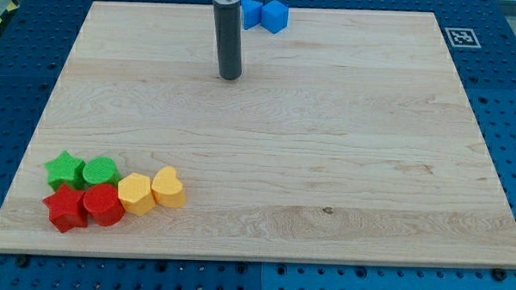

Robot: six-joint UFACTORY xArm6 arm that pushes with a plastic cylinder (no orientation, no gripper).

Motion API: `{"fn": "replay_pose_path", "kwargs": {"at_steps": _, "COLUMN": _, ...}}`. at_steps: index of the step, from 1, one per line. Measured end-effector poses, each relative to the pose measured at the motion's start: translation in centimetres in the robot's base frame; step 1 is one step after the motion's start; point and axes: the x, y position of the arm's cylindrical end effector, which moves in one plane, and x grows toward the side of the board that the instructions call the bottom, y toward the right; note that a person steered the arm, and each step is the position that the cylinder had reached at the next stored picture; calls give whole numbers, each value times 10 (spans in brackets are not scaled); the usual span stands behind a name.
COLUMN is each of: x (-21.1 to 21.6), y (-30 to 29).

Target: Move the blue cube and blue triangle left a bit

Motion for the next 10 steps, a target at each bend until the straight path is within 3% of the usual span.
{"fn": "replay_pose_path", "kwargs": {"at_steps": 1, "x": -10, "y": 98}}
{"fn": "replay_pose_path", "kwargs": {"at_steps": 2, "x": -56, "y": 167}}
{"fn": "replay_pose_path", "kwargs": {"at_steps": 3, "x": -77, "y": 202}}
{"fn": "replay_pose_path", "kwargs": {"at_steps": 5, "x": -134, "y": 159}}
{"fn": "replay_pose_path", "kwargs": {"at_steps": 6, "x": -134, "y": 148}}
{"fn": "replay_pose_path", "kwargs": {"at_steps": 8, "x": -135, "y": 49}}
{"fn": "replay_pose_path", "kwargs": {"at_steps": 10, "x": -146, "y": 45}}
